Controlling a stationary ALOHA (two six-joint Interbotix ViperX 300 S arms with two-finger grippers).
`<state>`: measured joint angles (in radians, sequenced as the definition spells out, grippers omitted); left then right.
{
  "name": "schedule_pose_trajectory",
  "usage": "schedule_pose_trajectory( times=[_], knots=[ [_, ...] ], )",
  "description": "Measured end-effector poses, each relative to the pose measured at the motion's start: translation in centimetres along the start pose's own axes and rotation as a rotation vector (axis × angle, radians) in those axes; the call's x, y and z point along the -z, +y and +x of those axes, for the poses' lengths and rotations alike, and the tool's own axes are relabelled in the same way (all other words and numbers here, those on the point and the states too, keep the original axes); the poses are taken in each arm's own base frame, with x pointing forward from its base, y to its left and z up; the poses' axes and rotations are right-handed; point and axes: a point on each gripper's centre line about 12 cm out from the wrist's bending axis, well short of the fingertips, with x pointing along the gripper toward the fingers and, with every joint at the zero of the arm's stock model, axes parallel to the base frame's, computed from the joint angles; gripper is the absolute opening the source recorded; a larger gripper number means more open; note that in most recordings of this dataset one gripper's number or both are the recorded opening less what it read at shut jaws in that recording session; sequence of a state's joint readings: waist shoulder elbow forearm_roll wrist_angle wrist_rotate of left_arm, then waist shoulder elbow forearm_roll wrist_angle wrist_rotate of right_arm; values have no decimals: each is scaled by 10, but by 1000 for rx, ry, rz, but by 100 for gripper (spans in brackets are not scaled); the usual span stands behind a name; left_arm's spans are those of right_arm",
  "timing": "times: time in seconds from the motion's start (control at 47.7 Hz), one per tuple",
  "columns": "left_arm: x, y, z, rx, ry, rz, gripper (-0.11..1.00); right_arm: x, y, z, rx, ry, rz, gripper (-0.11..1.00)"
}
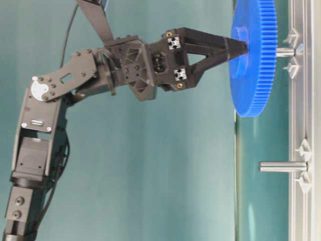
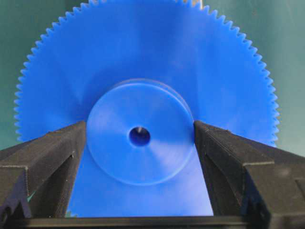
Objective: Insert the large gear onto the shaft.
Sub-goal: 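Align the gear's hole with the right shaft and push it on, then open the left gripper to release the gear on the shaft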
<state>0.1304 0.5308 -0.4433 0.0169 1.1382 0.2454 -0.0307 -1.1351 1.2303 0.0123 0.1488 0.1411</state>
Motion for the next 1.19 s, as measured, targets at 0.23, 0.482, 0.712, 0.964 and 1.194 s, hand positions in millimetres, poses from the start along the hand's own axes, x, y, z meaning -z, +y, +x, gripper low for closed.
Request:
schedule_pose_trajectory(
  times=[0.23, 0.482, 0.712, 0.964, 1.194],
  knots=[
    [-6, -2, -7, -4, -20, 6, 84, 0, 0, 0, 0, 0, 0, 16],
    [-11, -4, -14, -5, -31, 10, 84, 0, 0, 0, -2, -1, 0, 16],
    [-12, -3, -20, -3, -20, 8, 84, 0, 0, 0, 0, -3, 0, 16],
    [-10, -3, -20, -1, -6, -13, 84, 0, 0, 0, 0, -2, 0, 16],
    [-10, -4, -20, 1, -4, -25, 84, 0, 0, 0, 0, -2, 0, 16]
  ],
)
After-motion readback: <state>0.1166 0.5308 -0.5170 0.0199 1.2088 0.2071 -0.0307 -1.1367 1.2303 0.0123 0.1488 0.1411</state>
